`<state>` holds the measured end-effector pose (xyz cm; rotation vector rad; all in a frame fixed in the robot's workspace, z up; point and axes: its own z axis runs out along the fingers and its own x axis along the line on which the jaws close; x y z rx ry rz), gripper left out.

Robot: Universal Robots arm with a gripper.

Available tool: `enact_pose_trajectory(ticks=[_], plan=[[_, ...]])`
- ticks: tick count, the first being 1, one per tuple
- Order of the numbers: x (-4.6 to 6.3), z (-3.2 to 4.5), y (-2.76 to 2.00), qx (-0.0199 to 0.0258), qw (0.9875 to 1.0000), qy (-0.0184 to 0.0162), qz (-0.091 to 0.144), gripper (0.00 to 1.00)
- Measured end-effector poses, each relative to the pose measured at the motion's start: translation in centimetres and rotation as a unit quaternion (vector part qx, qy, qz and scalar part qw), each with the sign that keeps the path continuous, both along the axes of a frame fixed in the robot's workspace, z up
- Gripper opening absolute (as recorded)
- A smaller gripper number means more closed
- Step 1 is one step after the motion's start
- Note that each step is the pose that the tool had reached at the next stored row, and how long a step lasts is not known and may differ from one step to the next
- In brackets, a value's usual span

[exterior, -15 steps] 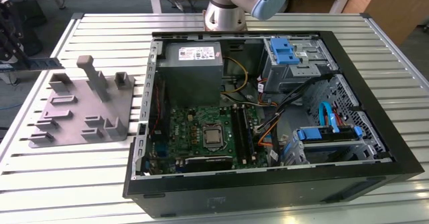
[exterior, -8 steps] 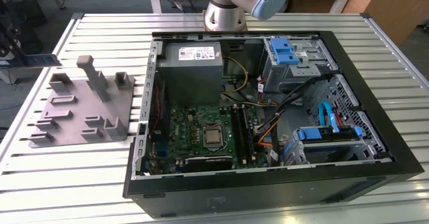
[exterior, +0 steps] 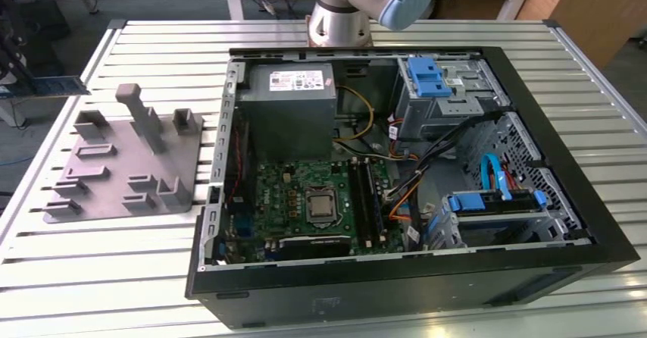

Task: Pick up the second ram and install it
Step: 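Pick up the second ram and move it above second insertion slot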

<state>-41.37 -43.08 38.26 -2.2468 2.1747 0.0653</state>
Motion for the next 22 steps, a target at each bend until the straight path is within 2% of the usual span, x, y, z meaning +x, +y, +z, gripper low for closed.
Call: enact_pose_trajectory(ticks=[7, 15, 22], plan=[[0.0, 1.47, 0.0, 0.0014, 1.0, 0.0002, 0.0, 0.14], [0.2, 1.49, 0.0, 0.0014, 1.0, 0.0003, 0.0, 0.14], [1.8, 1.48, 0.0, 0.0015, 1.0, 0.0002, 0.0, 0.14]])
